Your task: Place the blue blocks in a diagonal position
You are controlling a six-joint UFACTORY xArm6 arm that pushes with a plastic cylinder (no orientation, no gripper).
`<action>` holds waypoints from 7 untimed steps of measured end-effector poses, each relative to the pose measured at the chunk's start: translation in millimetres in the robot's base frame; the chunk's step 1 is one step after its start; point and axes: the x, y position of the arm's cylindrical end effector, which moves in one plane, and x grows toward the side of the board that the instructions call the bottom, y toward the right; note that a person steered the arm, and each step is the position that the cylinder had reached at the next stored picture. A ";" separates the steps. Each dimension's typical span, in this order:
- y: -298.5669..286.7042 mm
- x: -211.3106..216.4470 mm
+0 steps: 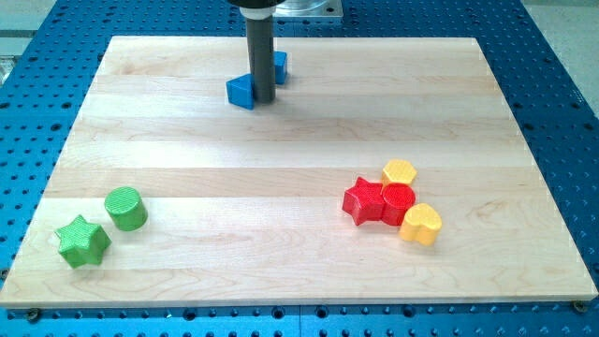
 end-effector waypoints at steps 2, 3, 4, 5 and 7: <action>-12.7 -37.2; -12.7 -21.2; -12.7 39.5; -15.0 97.3; -22.5 111.0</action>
